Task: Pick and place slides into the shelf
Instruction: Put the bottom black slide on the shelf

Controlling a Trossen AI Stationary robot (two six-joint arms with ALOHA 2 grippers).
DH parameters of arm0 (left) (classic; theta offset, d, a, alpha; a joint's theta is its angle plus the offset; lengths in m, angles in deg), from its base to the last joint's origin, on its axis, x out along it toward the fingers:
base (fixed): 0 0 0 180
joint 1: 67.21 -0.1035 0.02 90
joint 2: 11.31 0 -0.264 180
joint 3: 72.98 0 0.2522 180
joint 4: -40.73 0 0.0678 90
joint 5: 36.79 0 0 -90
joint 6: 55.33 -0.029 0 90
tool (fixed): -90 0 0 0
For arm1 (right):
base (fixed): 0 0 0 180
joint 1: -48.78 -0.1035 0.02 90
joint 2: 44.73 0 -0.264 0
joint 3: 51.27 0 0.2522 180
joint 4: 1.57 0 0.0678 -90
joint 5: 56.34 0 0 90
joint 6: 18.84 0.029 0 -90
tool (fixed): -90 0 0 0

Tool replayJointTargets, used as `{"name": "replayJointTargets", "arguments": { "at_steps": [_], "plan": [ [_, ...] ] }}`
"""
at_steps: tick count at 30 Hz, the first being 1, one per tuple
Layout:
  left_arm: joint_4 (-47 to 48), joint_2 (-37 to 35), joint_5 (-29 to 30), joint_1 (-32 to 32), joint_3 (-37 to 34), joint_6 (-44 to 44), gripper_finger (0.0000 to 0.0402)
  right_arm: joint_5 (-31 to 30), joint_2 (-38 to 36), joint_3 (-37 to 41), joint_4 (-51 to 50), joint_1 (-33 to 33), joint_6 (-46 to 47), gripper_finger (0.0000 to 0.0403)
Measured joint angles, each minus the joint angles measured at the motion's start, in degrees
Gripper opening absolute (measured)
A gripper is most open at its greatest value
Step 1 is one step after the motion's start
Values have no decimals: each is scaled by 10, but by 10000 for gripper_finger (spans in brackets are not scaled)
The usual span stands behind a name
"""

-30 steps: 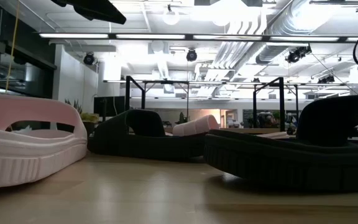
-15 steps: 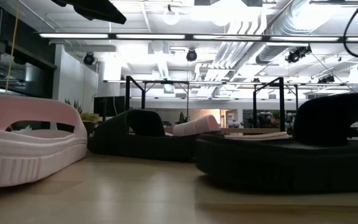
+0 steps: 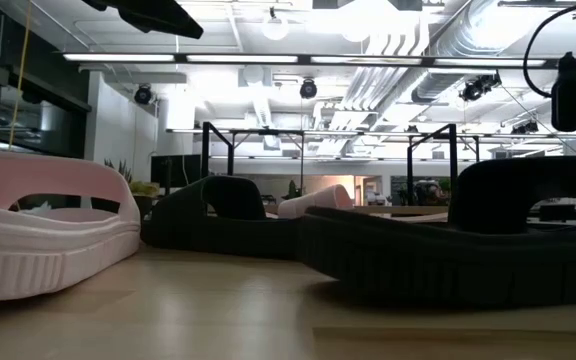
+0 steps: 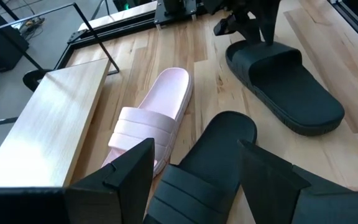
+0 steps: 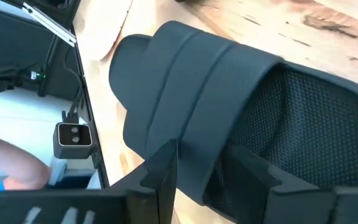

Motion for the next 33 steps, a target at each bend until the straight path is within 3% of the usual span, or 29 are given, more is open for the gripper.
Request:
{"name": "replayJointTargets", "arguments": {
  "at_steps": [7, 23, 33],
  "plan": [
    [0, 0, 0, 0, 0, 0, 211, 1, 0, 0, -11, 0, -8, 9],
    [-1, 0, 0, 0, 0, 1, 211, 21, -9, 0, -5, 0, -12, 1],
    [-1, 0, -5, 0, 0, -8, 211, 29, -103, 0, -37, -1, -48, 0]
  ]
}}
